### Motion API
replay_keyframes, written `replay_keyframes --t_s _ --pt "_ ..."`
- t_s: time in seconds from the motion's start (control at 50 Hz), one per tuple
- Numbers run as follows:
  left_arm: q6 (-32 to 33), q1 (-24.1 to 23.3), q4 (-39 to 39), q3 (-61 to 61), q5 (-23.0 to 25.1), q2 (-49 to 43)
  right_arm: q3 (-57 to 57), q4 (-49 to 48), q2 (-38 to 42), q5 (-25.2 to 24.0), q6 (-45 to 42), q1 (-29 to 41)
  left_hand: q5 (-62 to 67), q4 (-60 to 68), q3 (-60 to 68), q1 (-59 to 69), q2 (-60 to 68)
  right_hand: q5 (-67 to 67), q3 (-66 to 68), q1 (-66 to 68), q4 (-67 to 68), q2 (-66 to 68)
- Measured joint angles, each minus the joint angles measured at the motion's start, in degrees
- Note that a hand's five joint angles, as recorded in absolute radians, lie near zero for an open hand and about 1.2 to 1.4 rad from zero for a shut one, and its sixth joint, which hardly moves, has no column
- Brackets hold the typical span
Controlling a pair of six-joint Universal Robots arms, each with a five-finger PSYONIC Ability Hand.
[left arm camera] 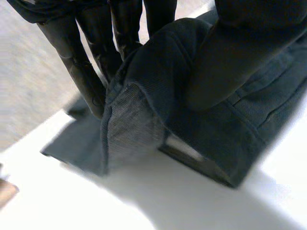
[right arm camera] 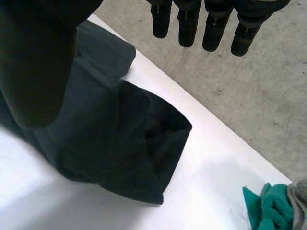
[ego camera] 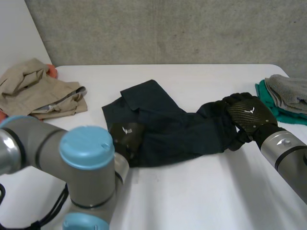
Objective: Fold the laundry.
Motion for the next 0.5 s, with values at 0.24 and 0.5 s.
replay_keyframes --t_s 0.24,0.5 --pt "17.18 12.94 17.5 9.31 -1.41 11.66 -0.23 -0.13 -1.74 0.28 -0.27 -0.07 0.0 0.23 0.5 0.0 0.33 0.0 0.0 0.0 0.0 0.0" --pt "24.58 3.05 31.88 16.92 11.39 2.85 -0.16 -0.47 -1.97 1.78 -0.21 -0.25 0.0 0.25 0.87 0.58 0.78 0.0 0.0 0.0 0.0 0.0"
